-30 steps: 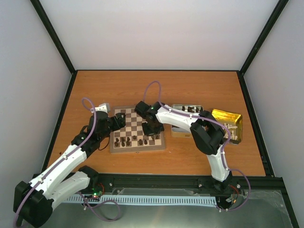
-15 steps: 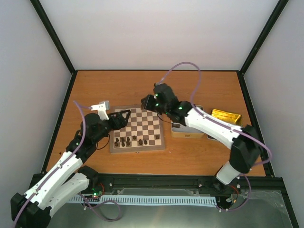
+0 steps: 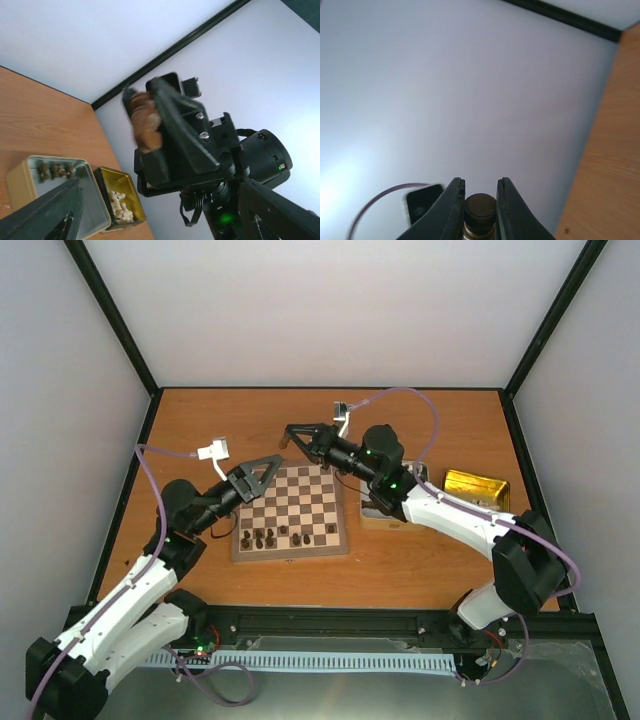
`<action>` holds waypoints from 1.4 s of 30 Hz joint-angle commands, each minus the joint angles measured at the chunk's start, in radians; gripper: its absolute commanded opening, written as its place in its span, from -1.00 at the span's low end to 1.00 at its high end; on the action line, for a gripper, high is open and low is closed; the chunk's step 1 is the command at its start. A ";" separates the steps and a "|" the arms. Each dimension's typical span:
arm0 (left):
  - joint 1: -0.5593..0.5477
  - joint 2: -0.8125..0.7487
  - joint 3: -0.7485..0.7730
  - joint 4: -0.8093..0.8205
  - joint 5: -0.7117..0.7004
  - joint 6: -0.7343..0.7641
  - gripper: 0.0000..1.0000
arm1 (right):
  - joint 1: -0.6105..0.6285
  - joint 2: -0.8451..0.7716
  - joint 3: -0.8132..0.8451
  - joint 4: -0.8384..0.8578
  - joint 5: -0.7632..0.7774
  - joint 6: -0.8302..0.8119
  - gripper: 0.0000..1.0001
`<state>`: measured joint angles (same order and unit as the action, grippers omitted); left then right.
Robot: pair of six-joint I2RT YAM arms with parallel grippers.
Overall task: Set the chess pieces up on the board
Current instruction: Place the chess piece on the chessboard.
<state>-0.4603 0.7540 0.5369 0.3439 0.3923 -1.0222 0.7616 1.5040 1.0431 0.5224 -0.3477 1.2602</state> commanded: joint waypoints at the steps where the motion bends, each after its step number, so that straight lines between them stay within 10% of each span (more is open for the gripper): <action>1: 0.006 0.013 -0.011 0.186 0.075 -0.188 0.63 | 0.004 0.006 -0.013 0.292 -0.104 0.092 -0.73; 35: 0.007 0.078 0.029 0.245 0.066 -0.159 -0.89 | 0.018 0.026 -0.073 0.276 -0.167 0.144 -0.76; 42: 0.007 0.067 0.101 0.002 0.044 -0.055 -0.99 | 0.011 -0.039 -0.080 0.068 -0.123 0.032 -0.31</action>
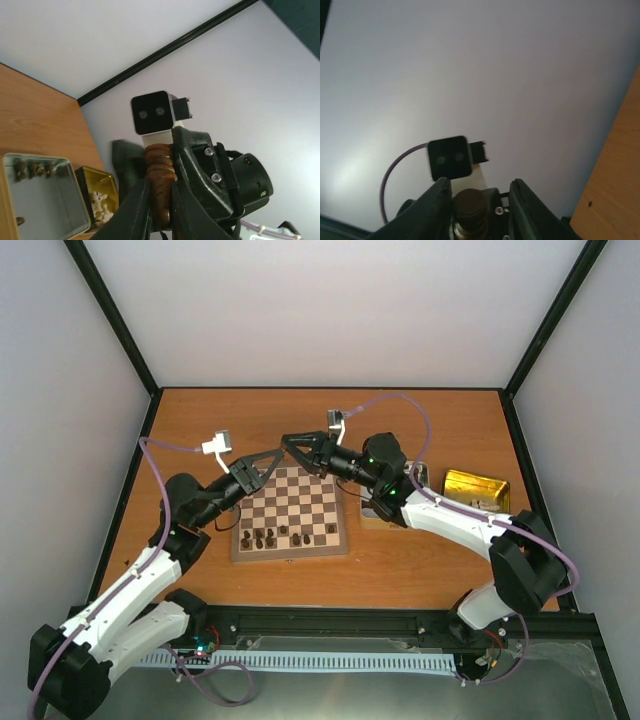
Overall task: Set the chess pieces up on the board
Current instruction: Place the chess piece on the chessboard.
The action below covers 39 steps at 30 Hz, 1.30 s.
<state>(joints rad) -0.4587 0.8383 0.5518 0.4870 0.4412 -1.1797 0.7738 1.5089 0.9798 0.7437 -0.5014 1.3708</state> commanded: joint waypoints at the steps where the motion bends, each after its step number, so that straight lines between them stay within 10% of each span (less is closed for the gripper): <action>1: 0.005 -0.016 0.105 -0.215 -0.007 0.134 -0.99 | -0.005 -0.058 -0.016 -0.198 0.038 -0.102 -0.17; 9: 0.005 0.143 0.326 -0.939 -0.006 0.497 -0.99 | -0.065 -0.227 -0.039 -0.716 0.275 -0.345 0.25; 17: -0.112 0.368 0.486 -1.252 -0.117 0.622 -0.99 | -0.078 -0.335 -0.029 -1.098 0.599 -0.490 0.25; 24: -0.281 0.616 0.756 -1.505 -0.334 0.655 -0.99 | -0.117 -0.407 -0.116 -1.135 0.643 -0.496 0.25; 39: -0.396 0.891 0.925 -1.644 -0.320 0.682 -0.99 | -0.223 -0.500 -0.246 -1.144 0.623 -0.514 0.25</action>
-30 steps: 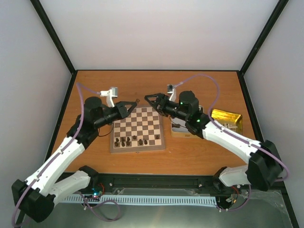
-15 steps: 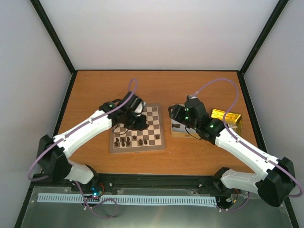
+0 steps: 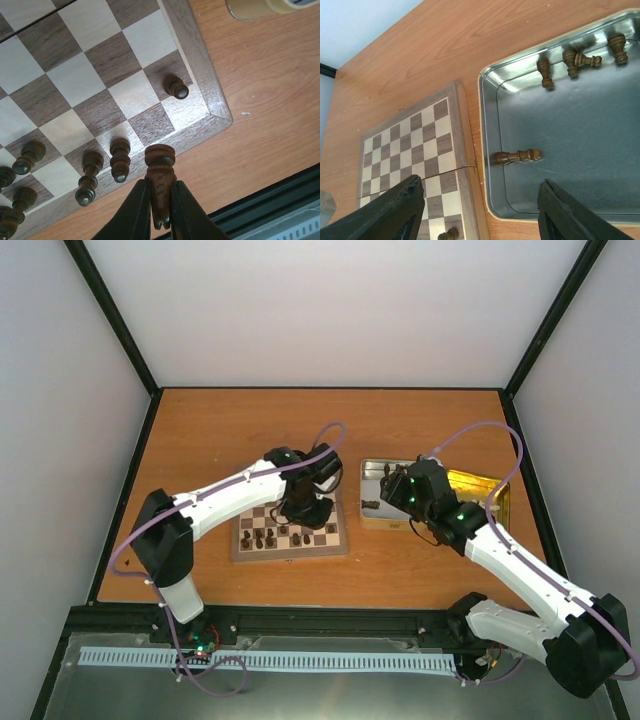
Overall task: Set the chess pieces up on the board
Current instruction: Place the chess piece on the chessboard.
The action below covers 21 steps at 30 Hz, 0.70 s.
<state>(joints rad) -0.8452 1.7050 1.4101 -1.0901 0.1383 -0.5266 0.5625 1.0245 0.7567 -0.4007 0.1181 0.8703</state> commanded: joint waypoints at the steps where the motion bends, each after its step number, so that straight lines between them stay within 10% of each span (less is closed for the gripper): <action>1: -0.011 0.035 0.070 -0.072 -0.014 0.034 -0.99 | -0.013 -0.014 -0.028 0.002 0.001 -0.013 0.25; 21: -0.047 0.216 0.178 -0.120 -0.015 0.111 -0.94 | -0.027 0.009 -0.075 0.034 -0.036 -0.004 0.24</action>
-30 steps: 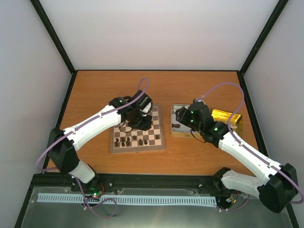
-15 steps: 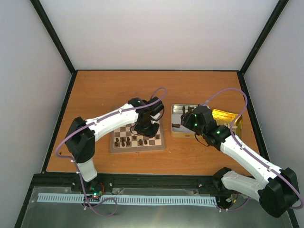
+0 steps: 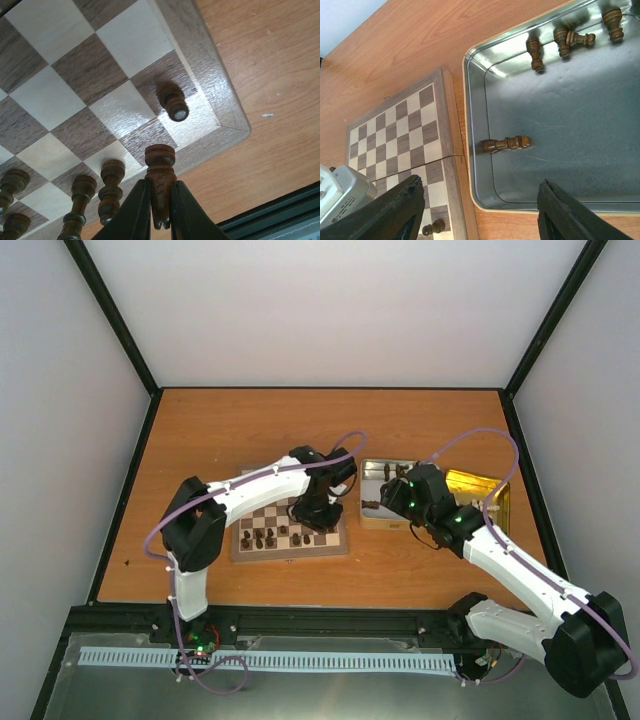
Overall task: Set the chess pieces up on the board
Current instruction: Place the chess piece on the chessboard.
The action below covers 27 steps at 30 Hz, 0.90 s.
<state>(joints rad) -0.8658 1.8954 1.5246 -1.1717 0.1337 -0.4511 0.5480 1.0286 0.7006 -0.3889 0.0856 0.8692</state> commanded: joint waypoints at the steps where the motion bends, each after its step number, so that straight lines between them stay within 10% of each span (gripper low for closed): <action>1: -0.030 0.030 0.065 -0.042 -0.013 0.038 -0.94 | -0.013 0.007 -0.019 0.026 -0.005 -0.003 0.24; 27: -0.037 0.066 0.027 -0.065 -0.038 0.070 -0.88 | -0.018 0.032 -0.023 0.038 -0.021 0.004 0.23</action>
<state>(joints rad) -0.8932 1.9495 1.5475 -1.2190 0.1093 -0.4068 0.5426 1.0561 0.6849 -0.3626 0.0513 0.8719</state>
